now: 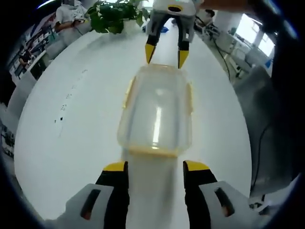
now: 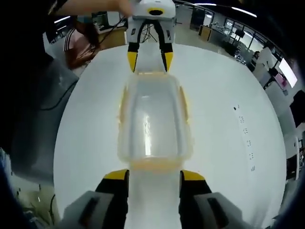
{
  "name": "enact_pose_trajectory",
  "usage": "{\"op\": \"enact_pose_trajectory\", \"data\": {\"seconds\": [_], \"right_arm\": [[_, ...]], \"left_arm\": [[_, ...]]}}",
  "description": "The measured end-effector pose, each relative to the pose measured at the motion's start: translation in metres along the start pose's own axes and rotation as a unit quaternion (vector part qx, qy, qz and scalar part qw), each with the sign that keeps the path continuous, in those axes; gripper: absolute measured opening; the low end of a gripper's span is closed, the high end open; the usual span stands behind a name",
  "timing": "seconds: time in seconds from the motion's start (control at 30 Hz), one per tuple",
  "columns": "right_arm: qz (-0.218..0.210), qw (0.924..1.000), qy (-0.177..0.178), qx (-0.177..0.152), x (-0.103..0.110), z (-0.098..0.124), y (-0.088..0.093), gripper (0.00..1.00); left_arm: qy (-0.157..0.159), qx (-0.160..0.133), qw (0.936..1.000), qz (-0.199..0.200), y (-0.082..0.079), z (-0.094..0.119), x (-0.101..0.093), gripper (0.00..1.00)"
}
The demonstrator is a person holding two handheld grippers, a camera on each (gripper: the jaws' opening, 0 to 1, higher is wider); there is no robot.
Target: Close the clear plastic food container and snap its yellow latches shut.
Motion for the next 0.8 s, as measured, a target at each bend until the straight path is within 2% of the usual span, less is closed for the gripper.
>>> {"op": "enact_pose_trajectory", "data": {"seconds": [0.13,0.23,0.3,0.43,0.6,0.8], "right_arm": [[0.005,0.9998,0.007,-0.018,-0.001,0.004,-0.01,0.35],[0.008,0.9997,0.018,-0.015,-0.005,0.001,-0.01,0.38],[0.01,0.9996,0.02,-0.019,-0.006,0.001,-0.009,0.34],[-0.001,0.9995,0.015,-0.027,-0.008,0.0,-0.009,0.33],[0.0,0.9992,0.016,-0.038,-0.009,-0.006,-0.015,0.33],[0.01,0.9987,0.009,-0.049,-0.011,-0.014,-0.032,0.32]], "left_arm": [[-0.006,-0.018,0.9998,-0.008,-0.002,0.004,-0.004,0.38],[-0.013,-0.031,0.9994,-0.003,-0.003,0.004,-0.003,0.36],[-0.009,-0.036,0.9993,0.007,-0.003,0.005,-0.002,0.36],[-0.01,-0.045,0.9989,0.001,-0.009,0.005,-0.005,0.36],[-0.005,-0.058,0.9983,-0.002,-0.016,-0.004,-0.008,0.35],[0.0,-0.079,0.9968,-0.011,-0.034,-0.016,-0.015,0.34]]}}
Point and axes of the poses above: the point that each gripper's makers call its tool centre point, and the gripper's own axes: z roughly backward along the fingers, x roughly to its left, y roughly out of its underside, the point moved 10 cm from there along z, roughly backward along the fingers, and after that the axes turned 10 degrees about z, right-handed, at the moved point
